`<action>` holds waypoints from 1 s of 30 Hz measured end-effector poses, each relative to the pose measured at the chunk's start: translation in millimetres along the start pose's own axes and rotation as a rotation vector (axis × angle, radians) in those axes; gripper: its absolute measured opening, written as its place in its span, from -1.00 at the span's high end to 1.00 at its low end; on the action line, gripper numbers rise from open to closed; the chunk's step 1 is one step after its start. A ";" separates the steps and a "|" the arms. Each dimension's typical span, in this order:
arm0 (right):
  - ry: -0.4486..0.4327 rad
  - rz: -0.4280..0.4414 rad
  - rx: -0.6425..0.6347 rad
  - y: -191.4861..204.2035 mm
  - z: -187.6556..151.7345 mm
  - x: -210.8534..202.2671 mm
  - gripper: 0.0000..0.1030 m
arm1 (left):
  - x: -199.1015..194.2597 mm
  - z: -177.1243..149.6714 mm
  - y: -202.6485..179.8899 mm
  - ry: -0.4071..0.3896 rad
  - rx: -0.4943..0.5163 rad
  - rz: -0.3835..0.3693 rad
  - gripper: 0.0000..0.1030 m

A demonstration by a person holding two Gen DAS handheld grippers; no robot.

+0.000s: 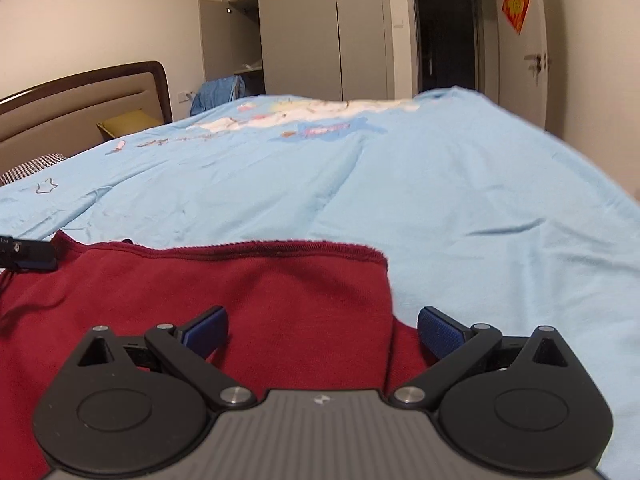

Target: Fold small clothes

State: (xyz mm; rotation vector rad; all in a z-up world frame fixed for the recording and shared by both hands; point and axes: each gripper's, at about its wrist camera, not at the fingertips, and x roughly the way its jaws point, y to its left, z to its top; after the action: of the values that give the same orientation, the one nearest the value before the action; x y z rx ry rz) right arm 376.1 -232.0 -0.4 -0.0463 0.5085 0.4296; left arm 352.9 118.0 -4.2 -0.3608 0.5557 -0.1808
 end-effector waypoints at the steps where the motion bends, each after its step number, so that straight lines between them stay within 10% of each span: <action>1: -0.014 0.006 -0.007 2.7 -1.3 -9.4 -1.00 | -5.4 1.0 -1.3 -0.004 -0.004 0.006 -0.99; 12: -0.141 0.091 -0.034 74.6 -21.9 -90.3 -1.00 | -75.7 -15.4 -34.2 0.009 -0.034 0.200 -0.99; 30: -0.110 -0.106 -0.044 144.2 -69.9 -91.6 -1.00 | -146.1 -62.5 -59.7 -0.033 -0.112 0.425 -0.99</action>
State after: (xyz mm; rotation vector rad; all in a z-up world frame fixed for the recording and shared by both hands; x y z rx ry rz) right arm 212.7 -146.6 -8.4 -0.0907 0.3864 0.3373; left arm 192.6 83.6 39.6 -0.3454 0.5991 0.2658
